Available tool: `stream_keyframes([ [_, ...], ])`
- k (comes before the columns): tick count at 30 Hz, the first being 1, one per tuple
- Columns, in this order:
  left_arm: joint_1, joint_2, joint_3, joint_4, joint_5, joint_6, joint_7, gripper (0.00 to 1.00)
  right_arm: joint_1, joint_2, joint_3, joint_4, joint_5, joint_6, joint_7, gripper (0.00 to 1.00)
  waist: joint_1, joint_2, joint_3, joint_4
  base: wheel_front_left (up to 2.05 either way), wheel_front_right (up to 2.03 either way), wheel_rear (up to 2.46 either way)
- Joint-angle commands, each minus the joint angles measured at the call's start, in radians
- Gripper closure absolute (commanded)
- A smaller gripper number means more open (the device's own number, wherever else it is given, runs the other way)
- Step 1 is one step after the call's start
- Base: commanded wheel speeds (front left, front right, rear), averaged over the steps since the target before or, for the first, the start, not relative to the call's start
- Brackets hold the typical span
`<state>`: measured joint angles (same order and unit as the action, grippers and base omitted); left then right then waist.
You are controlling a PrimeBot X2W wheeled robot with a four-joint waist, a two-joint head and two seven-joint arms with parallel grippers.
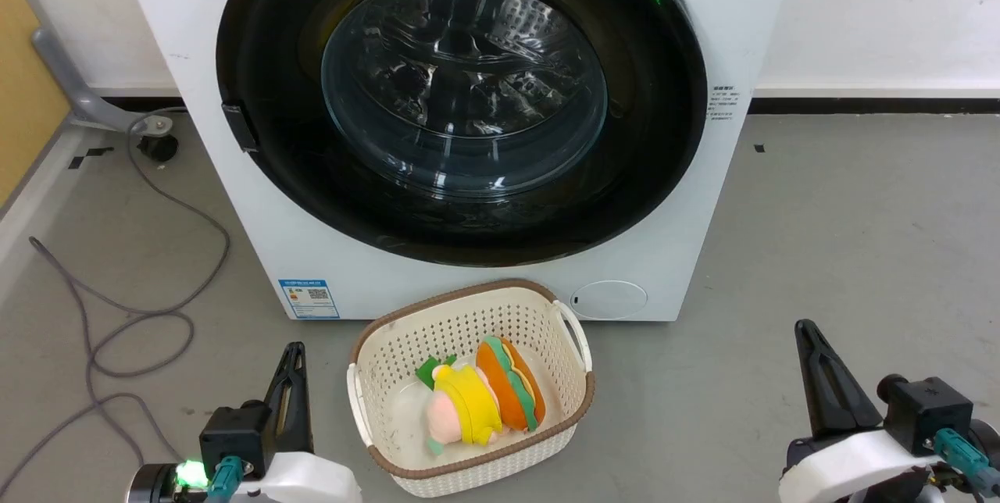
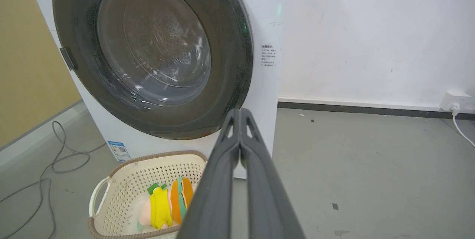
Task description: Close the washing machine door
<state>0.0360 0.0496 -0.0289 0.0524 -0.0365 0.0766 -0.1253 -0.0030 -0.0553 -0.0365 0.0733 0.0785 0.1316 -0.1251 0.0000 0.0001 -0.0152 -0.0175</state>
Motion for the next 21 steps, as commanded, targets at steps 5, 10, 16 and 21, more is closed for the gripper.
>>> stream_keyframes([
  [5,-0.017,0.0,0.005,-0.008,0.012,-0.009,0.012,1.0,0.002,0.003,0.005,-0.013,-0.012,-0.001,0.011,1.0,0.0,-0.0001,0.001,0.001,0.0,0.0,0.0],
  [10,-0.018,0.0,0.007,-0.012,0.014,-0.015,0.022,1.0,0.002,0.003,0.008,-0.018,-0.018,-0.001,0.021,1.0,0.0,-0.0001,0.002,0.003,0.0,0.0,0.0],
  [16,-0.02,0.0,0.009,-0.017,0.017,-0.022,0.034,1.0,0.002,0.003,0.011,-0.025,-0.025,-0.001,0.034,1.0,0.0,-0.0001,0.004,0.005,0.0,0.0,0.0],
  [21,-0.022,0.0,0.012,-0.021,0.019,-0.028,0.045,1.0,0.002,0.003,0.014,-0.03,-0.031,-0.001,0.044,1.0,0.0,-0.0001,0.005,0.006,0.0,0.0,0.0],
])
